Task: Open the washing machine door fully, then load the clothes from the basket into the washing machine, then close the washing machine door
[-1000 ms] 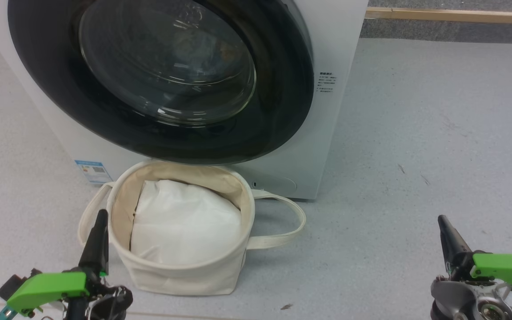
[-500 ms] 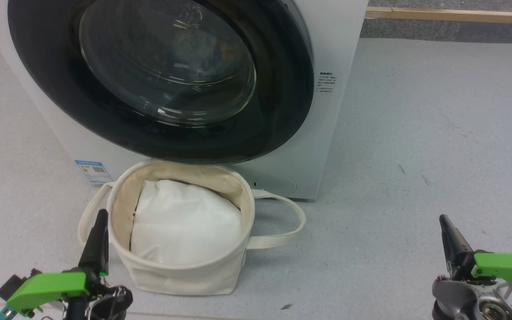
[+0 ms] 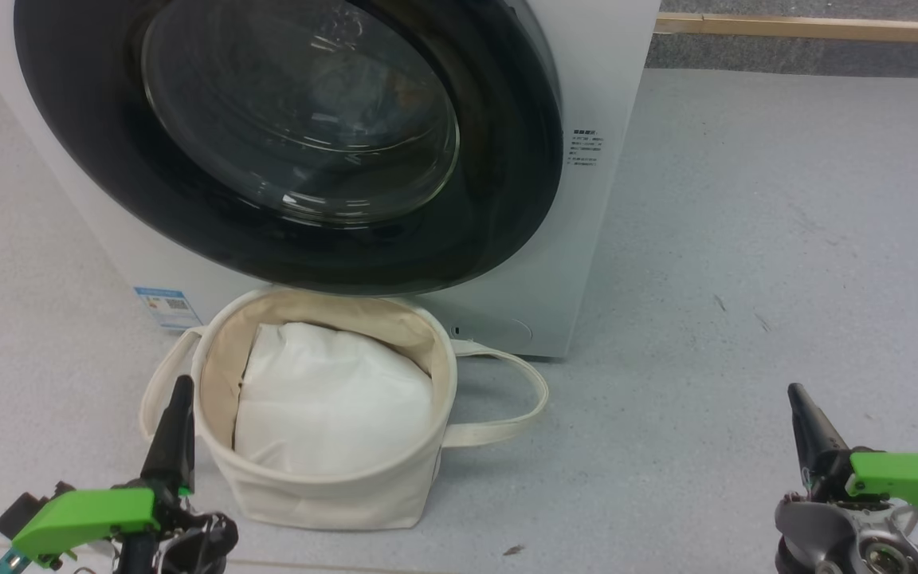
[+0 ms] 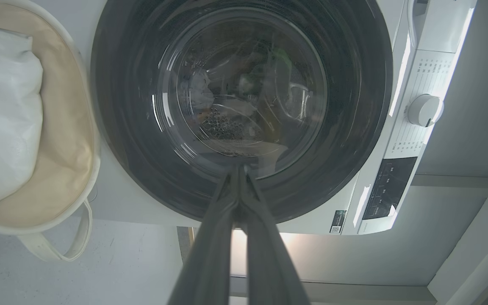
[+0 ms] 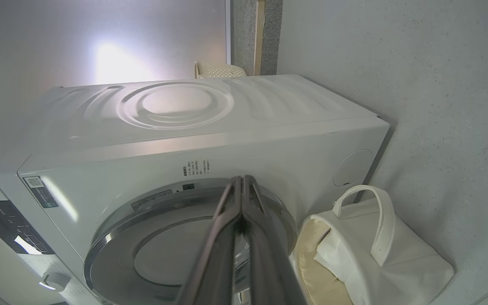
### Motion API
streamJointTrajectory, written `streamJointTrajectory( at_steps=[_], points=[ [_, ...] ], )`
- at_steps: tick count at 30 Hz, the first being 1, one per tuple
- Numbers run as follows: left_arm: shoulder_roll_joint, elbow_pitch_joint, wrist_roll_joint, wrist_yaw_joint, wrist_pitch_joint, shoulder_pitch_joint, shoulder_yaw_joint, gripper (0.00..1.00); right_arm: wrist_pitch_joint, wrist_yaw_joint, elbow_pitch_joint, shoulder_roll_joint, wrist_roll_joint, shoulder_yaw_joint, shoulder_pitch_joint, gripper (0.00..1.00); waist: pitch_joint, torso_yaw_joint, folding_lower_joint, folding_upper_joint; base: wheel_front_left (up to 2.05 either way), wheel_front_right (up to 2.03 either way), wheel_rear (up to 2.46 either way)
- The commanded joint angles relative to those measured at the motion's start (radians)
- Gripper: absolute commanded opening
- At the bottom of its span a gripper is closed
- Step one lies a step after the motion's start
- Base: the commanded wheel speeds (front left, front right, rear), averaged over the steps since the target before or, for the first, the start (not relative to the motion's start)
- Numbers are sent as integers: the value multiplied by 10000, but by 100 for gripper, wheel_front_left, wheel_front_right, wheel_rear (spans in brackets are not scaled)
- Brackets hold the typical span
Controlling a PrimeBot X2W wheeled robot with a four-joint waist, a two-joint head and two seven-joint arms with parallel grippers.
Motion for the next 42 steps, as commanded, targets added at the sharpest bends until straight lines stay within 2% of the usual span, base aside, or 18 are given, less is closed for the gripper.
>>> streamJointTrajectory(
  at_steps=[1, 42],
  points=[
    [83, -367, -11, 7, 74, -112, 368, 0, -80, 0, -372, -239, 89, 216, -400, 0, 0, 0, 0, 1, 0, 0, 0],
    [83, -384, -14, 10, 72, -106, 364, 0, -871, 0, -703, -983, 934, 1177, -435, 0, 9, 2, 0, 1, 0, 0, 0]
  ],
)
